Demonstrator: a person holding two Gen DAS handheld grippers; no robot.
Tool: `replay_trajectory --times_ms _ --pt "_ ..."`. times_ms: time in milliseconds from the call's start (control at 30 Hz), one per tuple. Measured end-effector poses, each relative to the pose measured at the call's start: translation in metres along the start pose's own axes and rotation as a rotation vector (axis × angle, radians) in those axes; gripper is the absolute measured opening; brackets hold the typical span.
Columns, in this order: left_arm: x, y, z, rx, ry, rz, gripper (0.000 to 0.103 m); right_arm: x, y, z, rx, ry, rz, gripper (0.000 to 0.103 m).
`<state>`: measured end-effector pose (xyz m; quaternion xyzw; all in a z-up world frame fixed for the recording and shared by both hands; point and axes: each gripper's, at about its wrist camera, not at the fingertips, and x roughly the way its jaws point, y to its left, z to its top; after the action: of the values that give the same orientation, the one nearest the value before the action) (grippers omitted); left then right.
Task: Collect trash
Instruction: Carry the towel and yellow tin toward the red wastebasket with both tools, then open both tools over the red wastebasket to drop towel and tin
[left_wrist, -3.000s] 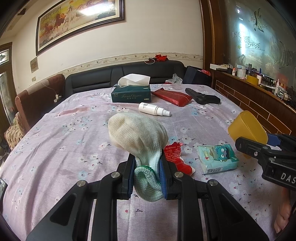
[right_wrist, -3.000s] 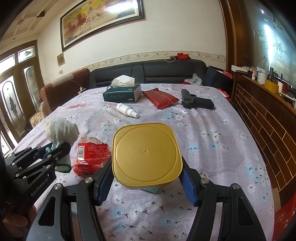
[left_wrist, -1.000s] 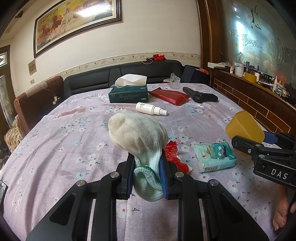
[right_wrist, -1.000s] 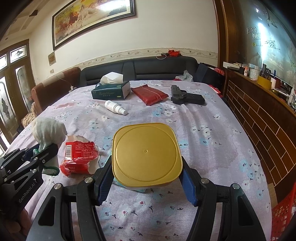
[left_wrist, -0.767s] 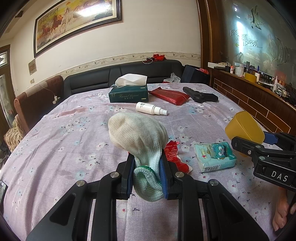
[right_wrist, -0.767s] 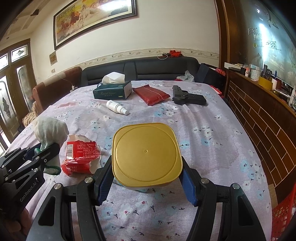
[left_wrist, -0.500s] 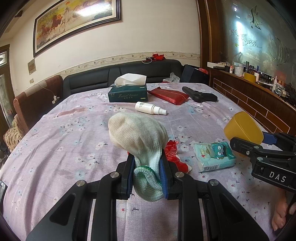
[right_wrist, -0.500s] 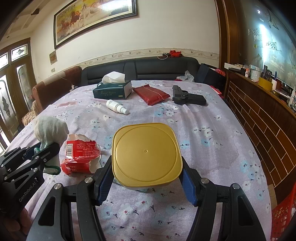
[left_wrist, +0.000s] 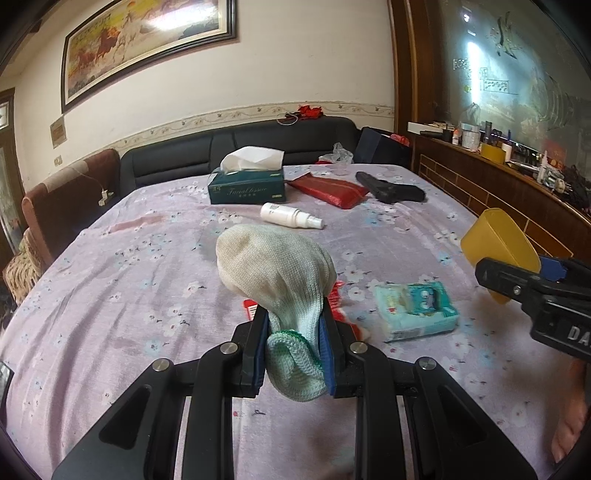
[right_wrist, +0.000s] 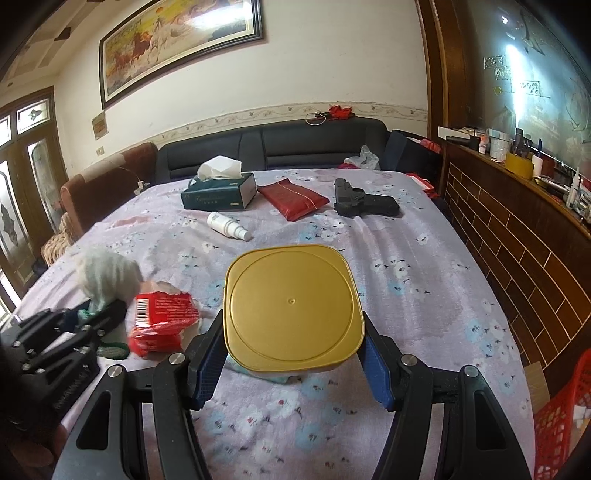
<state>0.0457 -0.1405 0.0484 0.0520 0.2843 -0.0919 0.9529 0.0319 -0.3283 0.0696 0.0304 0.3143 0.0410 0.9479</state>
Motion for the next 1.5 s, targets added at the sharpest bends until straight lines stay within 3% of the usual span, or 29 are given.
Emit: replay_trajectory --times_ms 467,933,1133,1500 --pt "-0.043 -0.05 -0.01 0.04 0.022 -0.089 0.022 -0.082 -0.034 -0.032 0.068 -0.016 0.013 0.07" --pt "-0.067 -0.109 -0.008 0.117 0.011 -0.154 0.023 -0.125 -0.074 -0.05 0.144 -0.045 -0.026 0.07" --pt "-0.069 -0.151 -0.003 0.174 0.028 -0.233 0.023 -0.145 -0.113 -0.056 0.215 -0.061 -0.072 0.07" --pt "-0.075 -0.271 0.014 0.278 0.09 -0.502 0.023 -0.2 -0.243 -0.076 0.414 -0.072 -0.262 0.07"
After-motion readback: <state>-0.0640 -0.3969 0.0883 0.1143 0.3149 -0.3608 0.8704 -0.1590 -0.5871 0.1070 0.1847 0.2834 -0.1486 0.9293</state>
